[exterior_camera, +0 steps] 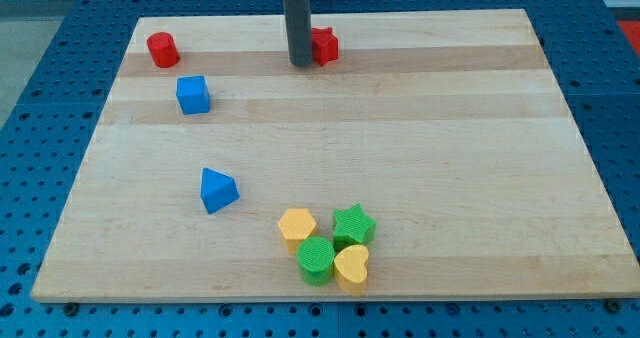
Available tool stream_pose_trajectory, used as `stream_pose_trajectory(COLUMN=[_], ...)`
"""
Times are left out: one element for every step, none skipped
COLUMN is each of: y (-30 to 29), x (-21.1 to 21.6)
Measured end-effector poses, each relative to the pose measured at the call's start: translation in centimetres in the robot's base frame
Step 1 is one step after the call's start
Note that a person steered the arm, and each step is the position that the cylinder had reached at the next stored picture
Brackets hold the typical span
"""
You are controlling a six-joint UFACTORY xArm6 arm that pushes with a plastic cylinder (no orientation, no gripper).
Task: Move your arm towards the triangle
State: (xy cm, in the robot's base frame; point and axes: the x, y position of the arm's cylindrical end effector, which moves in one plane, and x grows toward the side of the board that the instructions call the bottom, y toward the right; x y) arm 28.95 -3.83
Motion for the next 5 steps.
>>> stream_pose_trajectory(y=[1.5, 2.3, 3.7, 3.7, 2.4], x=[-0.6, -0.6, -0.6, -0.6, -0.2])
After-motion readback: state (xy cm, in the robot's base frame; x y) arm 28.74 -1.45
